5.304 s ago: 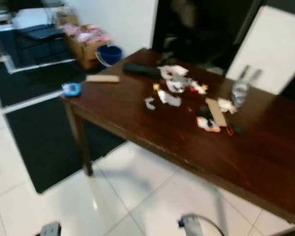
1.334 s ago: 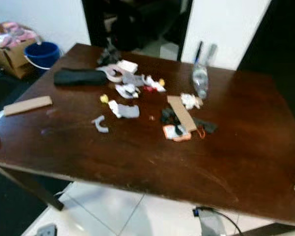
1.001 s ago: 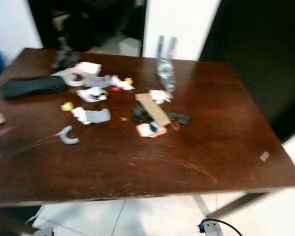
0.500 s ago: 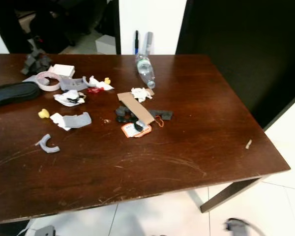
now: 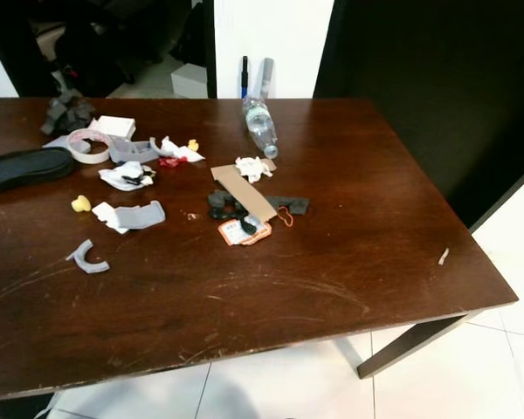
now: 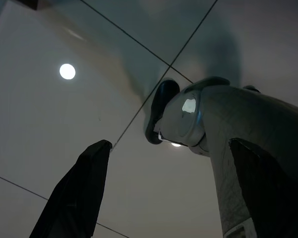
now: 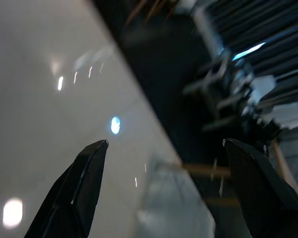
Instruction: Picking trash to rubbish bin
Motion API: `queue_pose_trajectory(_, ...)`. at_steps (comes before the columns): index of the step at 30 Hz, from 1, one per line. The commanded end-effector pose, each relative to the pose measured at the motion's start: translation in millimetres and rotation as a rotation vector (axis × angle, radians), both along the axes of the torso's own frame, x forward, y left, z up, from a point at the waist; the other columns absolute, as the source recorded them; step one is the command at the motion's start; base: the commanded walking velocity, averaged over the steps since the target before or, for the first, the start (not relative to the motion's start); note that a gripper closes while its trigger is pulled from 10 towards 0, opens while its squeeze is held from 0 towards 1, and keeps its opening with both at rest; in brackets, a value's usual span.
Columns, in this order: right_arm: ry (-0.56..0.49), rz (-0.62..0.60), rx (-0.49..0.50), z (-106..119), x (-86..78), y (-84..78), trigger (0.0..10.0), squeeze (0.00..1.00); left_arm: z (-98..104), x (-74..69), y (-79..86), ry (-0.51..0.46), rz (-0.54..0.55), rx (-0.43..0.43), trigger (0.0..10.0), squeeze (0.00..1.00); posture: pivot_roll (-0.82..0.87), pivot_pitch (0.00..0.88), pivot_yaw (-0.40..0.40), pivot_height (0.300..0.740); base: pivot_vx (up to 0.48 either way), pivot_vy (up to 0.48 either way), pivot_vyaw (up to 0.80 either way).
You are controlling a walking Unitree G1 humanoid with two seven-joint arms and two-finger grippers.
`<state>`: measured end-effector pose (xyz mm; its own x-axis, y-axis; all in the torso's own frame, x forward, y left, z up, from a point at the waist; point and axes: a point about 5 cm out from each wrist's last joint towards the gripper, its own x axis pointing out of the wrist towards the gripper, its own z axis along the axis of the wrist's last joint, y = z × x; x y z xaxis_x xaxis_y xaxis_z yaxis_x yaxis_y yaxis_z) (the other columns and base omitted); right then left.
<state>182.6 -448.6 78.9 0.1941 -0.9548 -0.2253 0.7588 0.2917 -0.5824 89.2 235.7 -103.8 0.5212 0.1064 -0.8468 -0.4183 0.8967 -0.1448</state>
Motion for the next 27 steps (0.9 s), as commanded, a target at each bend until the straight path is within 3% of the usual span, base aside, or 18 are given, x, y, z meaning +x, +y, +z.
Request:
queue_pose_trajectory(1, -0.109, -0.010, -0.039, 17, 9.6, -4.7, 10.0, 0.00, -3, -11.3, -1.8, 0.039, 0.022, -0.011, 10.0, 0.00, 0.21, 0.141, -0.097, 0.740, 0.000, 0.000, 0.00)
queue_pose_trajectory(2, -0.109, -0.010, -0.039, 17, 9.6, -4.7, 10.0, 0.00, -3, -11.3, -1.8, 0.039, 0.022, -0.011, 10.0, 0.00, 0.21, 0.141, -0.097, 0.740, 0.000, 0.000, 0.00)
queue_pose_trajectory(4, -0.281, 0.041, -0.077, 47, 35.2, -4.4, 10.0, 0.00, -3, -14.1, 0.5, 0.043, 0.027, -0.007, 10.0, 0.00, 0.21, 0.138, -0.096, 0.740, 0.000, 0.000, 0.00)
queue_pose_trajectory(6, -0.387, 0.080, -0.112, 69, 52.4, -2.0, 10.0, 0.00, -3, -15.5, 2.2, 0.044, 0.028, -0.004, 10.0, 0.00, 0.22, 0.132, -0.097, 0.740, 0.000, 0.000, 0.00)
queue_pose_trajectory(7, -0.387, 0.080, -0.112, 69, 52.4, -2.0, 10.0, 0.00, -3, -15.5, 2.2, 0.044, 0.028, -0.004, 10.0, 0.00, 0.22, 0.132, -0.097, 0.740, 0.000, 0.000, 0.00)
queue_pose_trajectory(8, -0.500, 0.127, -0.121, 88, 68.6, 2.7, 10.0, 0.00, -3, -15.6, 3.6, 0.041, 0.030, -0.003, 10.0, 0.00, 0.22, 0.132, -0.097, 0.740, 0.000, 0.000, 0.00)
queue_pose_trajectory(12, -0.638, 0.231, -0.093, 107, 89.6, 13.5, 10.0, 0.00, -2, -14.7, 4.6, 0.037, 0.031, -0.002, 10.0, 0.00, 0.22, 0.130, -0.098, 0.740, 0.000, 0.000, 0.00)
queue_pose_trajectory(13, -0.889, 0.500, 0.094, 128, 128.4, 43.1, 10.0, 0.00, -2, -12.5, 5.4, 0.029, 0.033, -0.002, 10.0, 0.00, 0.22, 0.129, -0.097, 0.740, 0.000, 0.000, 0.00)
queue_pose_trajectory(14, -0.889, 0.500, 0.094, 128, 128.4, 43.1, 10.0, 0.00, -2, -12.5, 5.4, 0.029, 0.033, -0.002, 10.0, 0.00, 0.22, 0.129, -0.097, 0.740, 0.000, 0.000, 0.00)
queue_pose_trajectory(16, -0.997, 0.731, 0.211, 140, 151.4, 68.8, 10.0, 0.00, -1, -11.3, 5.7, 0.025, 0.035, -0.002, 10.0, 0.00, 0.22, 0.129, -0.097, 0.740, 0.000, 0.000, 0.00)
queue_pose_trajectory(19, -0.957, 1.113, 0.365, 139, 183.4, 126.2, 10.0, 0.00, -1, -11.2, 6.0, 0.021, 0.038, -0.002, 10.0, 0.00, 0.22, 0.137, -0.099, 0.740, 0.000, 0.000, 0.00)
queue_pose_trajectory(20, -0.957, 1.113, 0.365, 139, 183.4, 126.2, 10.0, 0.00, -1, -11.2, 6.0, 0.021, 0.038, -0.002, 10.0, 0.00, 0.22, 0.137, -0.099, 0.740, 0.000, 0.000, 0.00)
queue_pose_trajectory(22, -0.885, 1.346, 0.427, 134, 197.4, 169.7, 10.0, 0.00, -1, -11.8, 5.6, 0.021, 0.041, -0.003, 10.0, 0.00, 0.22, 0.143, -0.100, 0.740, 0.000, 0.000, 0.00)
queue_pose_trajectory(23, -0.885, 1.346, 0.427, 134, 197.4, 169.7, 10.0, 0.00, -1, -11.8, 5.6, 0.021, 0.041, -0.003, 10.0, 0.00, 0.22, 0.143, -0.100, 0.740, 0.000, 0.000, 0.00)
queue_pose_trajectory(24, -0.870, 1.433, 0.459, 132, 201.3, 187.6, 10.0, 0.00, -1, -12.2, 5.0, 0.022, 0.042, -0.003, 10.0, 0.00, 0.22, 0.144, -0.101, 0.740, 0.000, 0.000, 0.00)
queue_pose_trajectory(25, -0.870, 1.433, 0.459, 132, 201.3, 187.6, 10.0, 0.00, -1, -12.2, 5.0, 0.022, 0.042, -0.003, 10.0, 0.00, 0.22, 0.144, -0.101, 0.740, 0.000, 0.000, 0.00)
queue_pose_trajectory(26, -0.862, 1.546, 0.512, 129, 204.6, 210.2, 10.0, 0.00, -2, -12.6, 3.9, 0.020, 0.045, -0.006, 10.0, 0.00, 0.23, 0.148, -0.104, 0.740, 0.000, 0.000, 0.00)
queue_pose_trajectory(27, -0.853, 1.654, 0.573, 127, 206.5, 231.7, 10.0, 0.69, -2, -12.8, 2.5, 0.017, 0.050, -0.010, 10.0, 0.00, 0.23, 0.149, -0.105, 0.740, 0.000, 0.000, 0.00)
